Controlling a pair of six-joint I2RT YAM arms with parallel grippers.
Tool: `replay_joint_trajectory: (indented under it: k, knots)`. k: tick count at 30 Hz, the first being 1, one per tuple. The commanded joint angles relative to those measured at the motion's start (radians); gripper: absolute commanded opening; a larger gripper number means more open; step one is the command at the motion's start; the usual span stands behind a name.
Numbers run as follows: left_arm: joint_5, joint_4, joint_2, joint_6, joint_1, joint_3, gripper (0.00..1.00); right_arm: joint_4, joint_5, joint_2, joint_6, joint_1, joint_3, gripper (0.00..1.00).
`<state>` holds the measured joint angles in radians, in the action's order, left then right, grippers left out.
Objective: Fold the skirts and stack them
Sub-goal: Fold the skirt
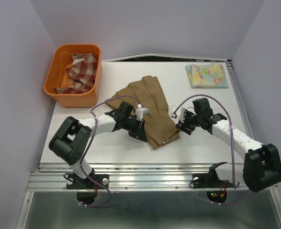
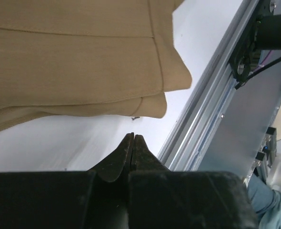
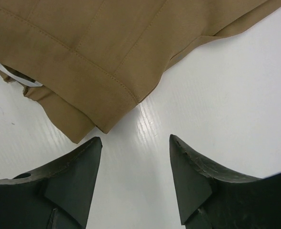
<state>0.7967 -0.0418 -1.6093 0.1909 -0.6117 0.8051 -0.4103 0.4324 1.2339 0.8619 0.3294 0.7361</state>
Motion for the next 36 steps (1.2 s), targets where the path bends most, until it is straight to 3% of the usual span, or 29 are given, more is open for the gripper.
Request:
replay_joint_trajectory:
  k: [1, 9, 22, 24, 26, 27, 31, 36]
  knots:
    - [0.03, 0.077, -0.052, 0.067, 0.026, 0.022, 0.0, 0.135, -0.043, 0.012, 0.066, 0.017, -0.017, 0.64]
    - [0.104, 0.158, -0.147, 0.073, 0.024, 0.013, 0.0, 0.217, -0.061, -0.008, 0.186, 0.085, -0.096, 0.66]
    - [0.09, 0.183, -0.106, 0.081, 0.027, 0.003, 0.0, 0.269, -0.095, 0.018, 0.255, 0.131, -0.155, 0.69]
    - [0.088, 0.195, -0.113, 0.1, 0.029, 0.005, 0.0, 0.306, -0.113, 0.038, 0.238, 0.131, -0.161, 0.63]
    - [0.073, 0.204, -0.132, 0.111, 0.027, 0.016, 0.0, 0.329, -0.136, 0.062, 0.22, 0.142, -0.146, 0.45]
    - [0.069, 0.212, -0.139, 0.125, 0.032, 0.023, 0.0, 0.314, -0.141, 0.078, 0.204, 0.142, -0.136, 0.29]
    - [0.049, 0.244, -0.161, 0.156, 0.041, 0.022, 0.0, 0.243, -0.15, 0.055, 0.184, 0.152, -0.101, 0.01]
    - [0.019, 0.275, -0.159, 0.203, 0.055, -0.001, 0.0, 0.086, -0.136, -0.034, 0.178, 0.152, -0.074, 0.01]
